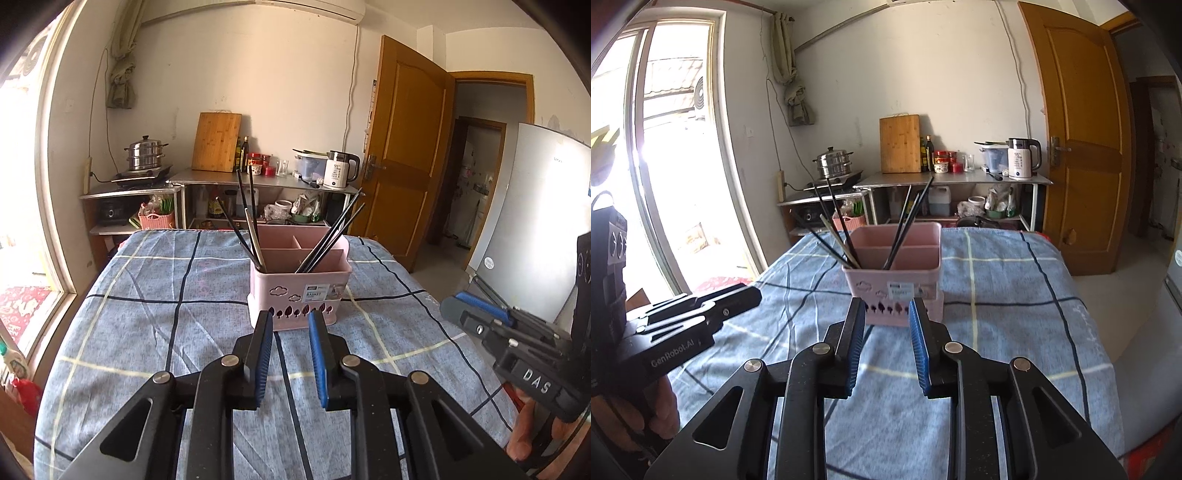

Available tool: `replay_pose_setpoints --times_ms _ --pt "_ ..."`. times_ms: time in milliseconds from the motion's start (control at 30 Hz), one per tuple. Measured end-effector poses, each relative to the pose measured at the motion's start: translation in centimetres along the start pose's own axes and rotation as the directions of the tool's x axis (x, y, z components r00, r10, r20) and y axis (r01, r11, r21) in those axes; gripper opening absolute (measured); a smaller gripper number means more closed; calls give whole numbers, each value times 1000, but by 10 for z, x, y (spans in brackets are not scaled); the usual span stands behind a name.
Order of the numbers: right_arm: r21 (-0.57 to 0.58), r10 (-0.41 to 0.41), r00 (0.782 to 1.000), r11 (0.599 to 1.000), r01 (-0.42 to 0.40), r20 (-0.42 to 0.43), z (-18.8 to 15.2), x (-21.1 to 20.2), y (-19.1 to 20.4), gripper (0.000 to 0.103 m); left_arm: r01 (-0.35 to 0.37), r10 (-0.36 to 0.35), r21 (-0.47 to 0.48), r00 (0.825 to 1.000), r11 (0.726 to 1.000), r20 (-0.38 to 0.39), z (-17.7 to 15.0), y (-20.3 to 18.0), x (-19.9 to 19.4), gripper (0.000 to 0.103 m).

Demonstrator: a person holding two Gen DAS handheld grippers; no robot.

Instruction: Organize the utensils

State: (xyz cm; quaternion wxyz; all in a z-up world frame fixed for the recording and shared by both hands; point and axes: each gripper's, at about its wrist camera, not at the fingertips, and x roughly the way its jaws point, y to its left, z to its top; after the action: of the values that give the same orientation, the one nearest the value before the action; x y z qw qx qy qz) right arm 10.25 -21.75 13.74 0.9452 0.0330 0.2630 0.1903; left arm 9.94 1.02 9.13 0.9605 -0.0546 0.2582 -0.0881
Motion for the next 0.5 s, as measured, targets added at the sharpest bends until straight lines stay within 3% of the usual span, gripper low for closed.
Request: replay_pose_setpoints --times_ms 167,500 --pt "8 -12 1000 1000 12 -14 -25 -11 2 26 -23 22 25 1000 999 17 -21 -6 -13 20" --pt "3 -44 999 999 44 -11 -62 -33 8 26 -2 3 48 1000 999 -4 -65 -17 -30 20"
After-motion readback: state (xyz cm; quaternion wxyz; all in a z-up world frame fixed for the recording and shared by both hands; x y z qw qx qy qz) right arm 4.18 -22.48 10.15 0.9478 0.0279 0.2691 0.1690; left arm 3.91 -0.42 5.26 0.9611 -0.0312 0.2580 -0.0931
